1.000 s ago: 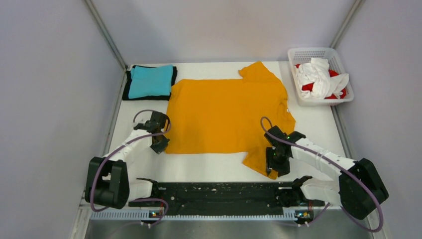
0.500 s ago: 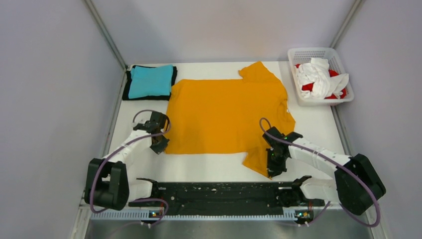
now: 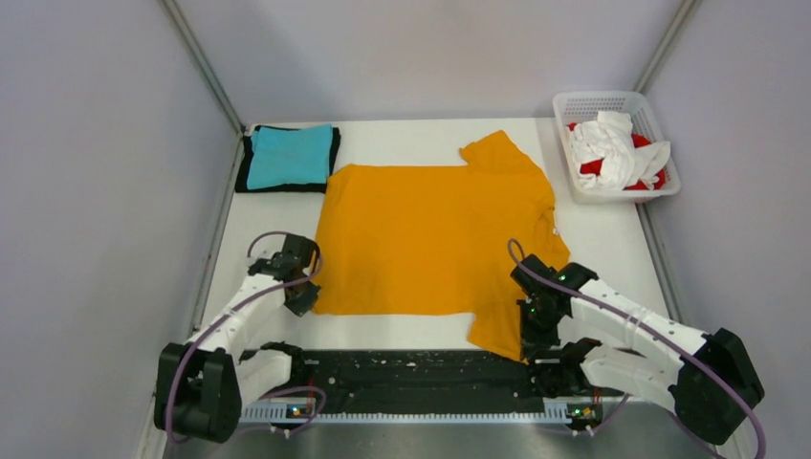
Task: Fold and stack the t-shirts
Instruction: Fold the flattened tshirt in 1/3 of the way
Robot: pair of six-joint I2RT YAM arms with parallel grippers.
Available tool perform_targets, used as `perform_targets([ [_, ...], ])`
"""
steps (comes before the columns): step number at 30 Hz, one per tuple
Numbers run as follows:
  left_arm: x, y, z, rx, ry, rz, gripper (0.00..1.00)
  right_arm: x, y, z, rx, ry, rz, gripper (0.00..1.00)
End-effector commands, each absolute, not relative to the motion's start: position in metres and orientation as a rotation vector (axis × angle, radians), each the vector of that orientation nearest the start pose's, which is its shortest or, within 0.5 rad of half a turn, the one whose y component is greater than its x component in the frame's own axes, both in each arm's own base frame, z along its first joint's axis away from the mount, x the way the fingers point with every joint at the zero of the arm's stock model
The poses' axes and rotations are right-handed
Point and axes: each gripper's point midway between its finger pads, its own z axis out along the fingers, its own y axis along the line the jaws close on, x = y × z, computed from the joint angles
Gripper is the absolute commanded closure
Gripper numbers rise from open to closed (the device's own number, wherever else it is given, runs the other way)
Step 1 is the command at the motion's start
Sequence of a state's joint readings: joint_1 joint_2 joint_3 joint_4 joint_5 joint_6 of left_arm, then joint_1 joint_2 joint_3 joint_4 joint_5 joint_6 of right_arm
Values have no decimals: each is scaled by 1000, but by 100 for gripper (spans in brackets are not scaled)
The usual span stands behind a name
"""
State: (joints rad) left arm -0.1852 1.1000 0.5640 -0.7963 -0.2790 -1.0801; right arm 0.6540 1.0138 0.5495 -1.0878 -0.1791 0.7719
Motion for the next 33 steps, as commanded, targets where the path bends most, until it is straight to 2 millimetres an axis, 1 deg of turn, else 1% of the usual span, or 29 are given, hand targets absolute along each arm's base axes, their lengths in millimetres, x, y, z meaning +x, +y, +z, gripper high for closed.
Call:
perform_targets([
  [1, 175, -27, 28, -1270, 2470, 35, 100, 51, 117, 48, 179, 3194, 284, 100],
  [4, 191, -39, 37, -1229, 2449, -88, 100, 82, 134, 56, 124, 3089, 357, 100],
  [7, 203, -41, 48, -1201, 2430, -115, 100, 117, 145, 67, 92, 2984, 374, 100],
  [10, 216, -42, 59, -1176, 2410, -122, 100, 156, 146, 86, 59, 2874, 386, 100],
  [14, 237, -44, 76, -1149, 2395, -131, 100, 208, 144, 111, 101, 2739, 392, 100],
  [17, 250, -42, 81, -1154, 2387, -109, 100, 240, 147, 130, 134, 2640, 413, 100],
  [20, 262, -36, 82, -1181, 2379, -81, 100, 271, 144, 145, 200, 2546, 439, 100],
  [23, 272, -29, 83, -1202, 2361, -60, 100, 292, 133, 154, 261, 2497, 397, 100],
  [27, 288, -24, 86, -1215, 2337, -83, 100, 314, 126, 167, 302, 2420, 407, 100],
  [30, 298, -23, 90, -1200, 2318, -97, 100, 327, 122, 176, 306, 2376, 408, 100],
  [31, 301, -22, 91, -1197, 2314, -99, 100, 332, 116, 178, 311, 2363, 378, 100],
  [33, 307, -22, 93, -1192, 2311, -102, 100, 338, 113, 181, 304, 2350, 363, 100],
])
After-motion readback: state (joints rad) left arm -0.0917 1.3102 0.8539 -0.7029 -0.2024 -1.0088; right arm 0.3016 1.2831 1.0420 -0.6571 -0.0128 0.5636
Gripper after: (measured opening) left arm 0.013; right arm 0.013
